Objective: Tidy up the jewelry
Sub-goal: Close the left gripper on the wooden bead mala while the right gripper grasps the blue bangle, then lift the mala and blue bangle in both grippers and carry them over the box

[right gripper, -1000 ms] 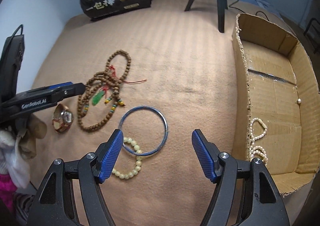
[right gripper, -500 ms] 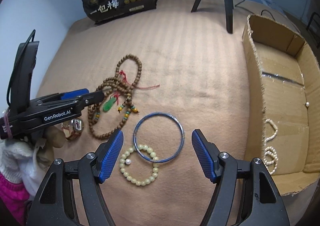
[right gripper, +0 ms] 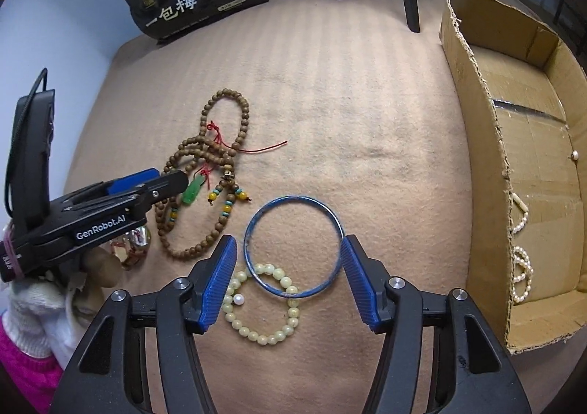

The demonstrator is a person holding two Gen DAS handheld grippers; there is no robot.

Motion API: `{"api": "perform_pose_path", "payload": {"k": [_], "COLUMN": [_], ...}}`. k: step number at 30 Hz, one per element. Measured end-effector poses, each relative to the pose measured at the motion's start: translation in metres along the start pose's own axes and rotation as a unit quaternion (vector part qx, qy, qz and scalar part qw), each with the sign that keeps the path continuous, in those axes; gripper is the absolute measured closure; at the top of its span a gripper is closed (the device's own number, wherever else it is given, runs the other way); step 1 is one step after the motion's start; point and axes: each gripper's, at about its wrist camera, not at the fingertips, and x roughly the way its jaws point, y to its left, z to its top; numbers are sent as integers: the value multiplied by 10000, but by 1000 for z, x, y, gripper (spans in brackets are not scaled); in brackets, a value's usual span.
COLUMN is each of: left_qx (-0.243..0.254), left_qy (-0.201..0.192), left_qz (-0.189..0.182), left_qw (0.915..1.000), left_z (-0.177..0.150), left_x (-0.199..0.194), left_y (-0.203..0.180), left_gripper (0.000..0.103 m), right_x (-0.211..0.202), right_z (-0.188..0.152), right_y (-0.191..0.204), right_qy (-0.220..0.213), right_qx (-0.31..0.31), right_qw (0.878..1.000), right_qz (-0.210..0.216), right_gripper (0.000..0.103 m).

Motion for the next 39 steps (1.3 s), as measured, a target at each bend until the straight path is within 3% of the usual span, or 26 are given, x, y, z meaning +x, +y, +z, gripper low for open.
{"api": "perform_pose_path", "payload": {"k": [6, 13, 23, 32, 39], "left_qx": [-64, -62, -35, -63, -20], "left_qy": [19, 35, 21, -92, -123], "left_qz": [-47, -49, 27, 26, 62], "left_qw": [10000, 10000, 10000, 9999, 9999], "left_z": [1, 2, 3, 4, 4], "left_x": [3, 5, 6, 9, 7], "left_y": [4, 7, 11, 12, 10], "left_gripper": [51, 59, 69, 90, 91], "right_x": [14, 22, 34, 48, 50], "right_z": [0, 1, 4, 1, -4], "right_y": [-2, 4, 21, 47, 54], "right_qy": [209, 244, 279, 364, 319], "right_qx": [250, 181, -81, -661, -729], "right_qw": [9995, 9995, 9991, 9932, 9927], "right_qz": [25, -15, -309, -882, -910], "right_gripper": [34, 27, 26, 26, 31]}}
